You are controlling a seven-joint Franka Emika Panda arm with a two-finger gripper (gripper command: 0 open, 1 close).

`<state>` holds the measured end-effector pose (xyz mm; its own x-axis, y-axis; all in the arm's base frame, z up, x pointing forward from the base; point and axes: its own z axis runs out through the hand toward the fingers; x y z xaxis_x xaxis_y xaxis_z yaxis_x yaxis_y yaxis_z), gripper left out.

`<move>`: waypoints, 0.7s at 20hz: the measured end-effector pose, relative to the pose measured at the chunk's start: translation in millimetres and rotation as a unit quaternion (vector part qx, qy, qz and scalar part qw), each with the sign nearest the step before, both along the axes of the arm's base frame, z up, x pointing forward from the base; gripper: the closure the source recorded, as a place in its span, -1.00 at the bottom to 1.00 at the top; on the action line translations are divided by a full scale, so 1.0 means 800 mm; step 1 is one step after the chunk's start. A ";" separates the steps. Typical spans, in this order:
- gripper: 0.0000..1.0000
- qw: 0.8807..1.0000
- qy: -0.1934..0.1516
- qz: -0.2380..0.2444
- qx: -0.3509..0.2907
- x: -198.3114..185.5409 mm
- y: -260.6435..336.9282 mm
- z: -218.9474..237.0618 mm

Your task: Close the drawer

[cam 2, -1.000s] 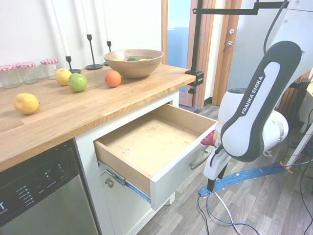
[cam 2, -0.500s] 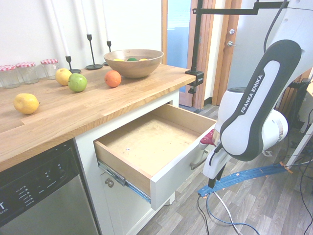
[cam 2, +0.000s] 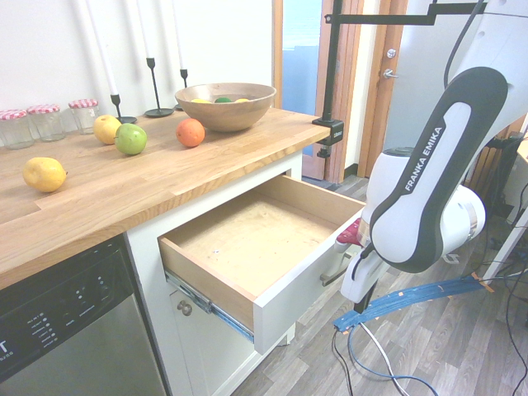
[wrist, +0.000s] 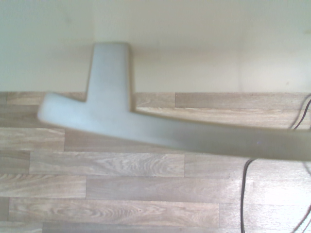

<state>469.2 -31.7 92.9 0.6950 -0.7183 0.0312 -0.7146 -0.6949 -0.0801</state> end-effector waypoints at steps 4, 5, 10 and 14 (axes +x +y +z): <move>1.00 1.000 -0.018 -0.005 0.007 0.010 0.000 0.007; 1.00 1.000 -0.022 -0.005 0.010 0.012 -0.001 0.009; 1.00 0.999 -0.051 -0.005 0.010 0.023 -0.001 0.019; 1.00 0.998 -0.066 -0.004 0.011 0.033 0.003 0.026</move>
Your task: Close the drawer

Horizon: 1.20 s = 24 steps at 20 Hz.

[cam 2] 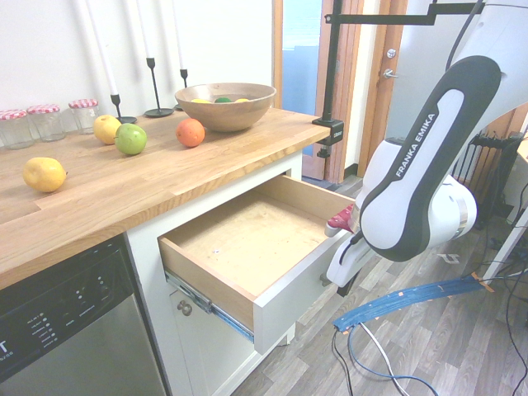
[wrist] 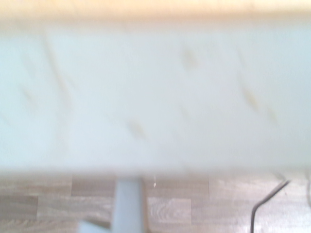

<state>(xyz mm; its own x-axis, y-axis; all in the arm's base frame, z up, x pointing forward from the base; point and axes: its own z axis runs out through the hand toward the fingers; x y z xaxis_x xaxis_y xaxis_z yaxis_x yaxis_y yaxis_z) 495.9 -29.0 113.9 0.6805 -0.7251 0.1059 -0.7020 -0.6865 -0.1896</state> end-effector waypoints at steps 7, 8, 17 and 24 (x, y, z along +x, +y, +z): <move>1.00 1.000 -0.025 -0.005 0.013 0.030 0.003 0.017; 1.00 1.000 -0.027 -0.006 0.013 0.035 0.002 0.018; 1.00 0.999 -0.039 -0.003 0.008 0.099 -0.001 0.031; 1.00 0.999 -0.052 -0.009 0.000 0.151 0.002 0.036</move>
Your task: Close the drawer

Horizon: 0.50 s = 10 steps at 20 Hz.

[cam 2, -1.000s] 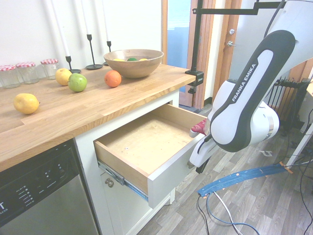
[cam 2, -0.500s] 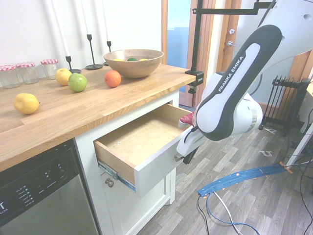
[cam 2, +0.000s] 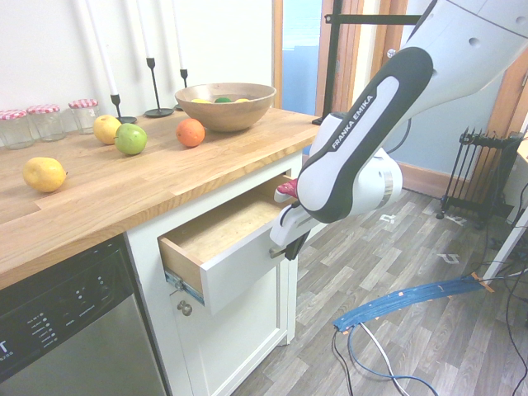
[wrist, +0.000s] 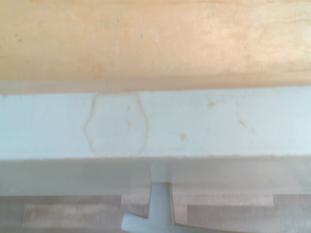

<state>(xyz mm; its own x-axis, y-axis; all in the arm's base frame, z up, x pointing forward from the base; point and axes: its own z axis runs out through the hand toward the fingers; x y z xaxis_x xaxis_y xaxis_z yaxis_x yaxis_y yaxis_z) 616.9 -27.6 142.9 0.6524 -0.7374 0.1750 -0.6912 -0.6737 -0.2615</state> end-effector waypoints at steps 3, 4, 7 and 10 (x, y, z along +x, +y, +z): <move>1.00 1.000 -0.010 -0.005 -0.001 0.019 0.003 0.000; 1.00 1.000 -0.012 -0.006 -0.001 0.025 0.005 -0.001; 1.00 1.000 -0.017 -0.009 0.000 0.039 0.009 -0.004; 1.00 1.000 -0.024 -0.011 0.002 0.052 0.010 -0.005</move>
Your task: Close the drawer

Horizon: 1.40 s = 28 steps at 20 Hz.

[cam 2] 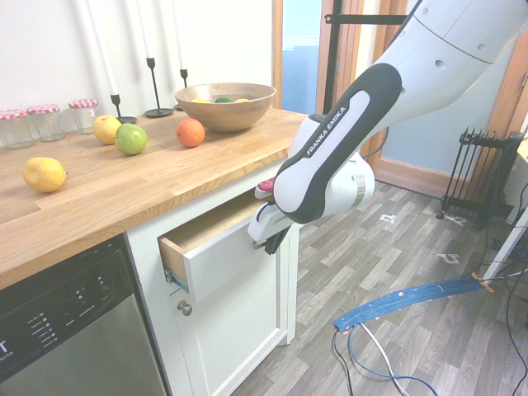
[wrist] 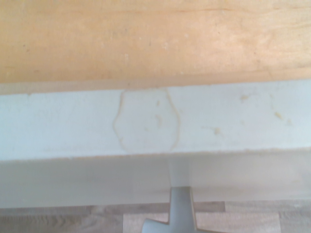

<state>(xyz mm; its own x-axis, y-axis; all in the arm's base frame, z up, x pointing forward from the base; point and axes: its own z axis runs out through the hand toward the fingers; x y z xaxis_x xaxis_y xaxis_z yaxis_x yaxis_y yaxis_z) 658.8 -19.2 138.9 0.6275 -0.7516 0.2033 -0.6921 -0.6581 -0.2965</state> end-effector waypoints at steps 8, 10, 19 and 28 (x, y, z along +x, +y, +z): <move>1.00 1.000 -0.015 -0.004 0.008 0.032 0.004 0.017; 1.00 1.000 -0.017 -0.006 0.009 0.041 0.004 0.018; 1.00 1.000 -0.012 -0.015 0.012 0.078 0.015 0.019; 1.00 1.000 -0.002 -0.019 0.016 0.085 0.016 0.020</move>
<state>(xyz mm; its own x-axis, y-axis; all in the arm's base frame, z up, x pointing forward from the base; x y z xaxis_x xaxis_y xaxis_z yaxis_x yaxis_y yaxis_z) 726.6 -6.7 154.9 0.5974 -0.7810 0.1819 -0.7153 -0.6216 -0.3195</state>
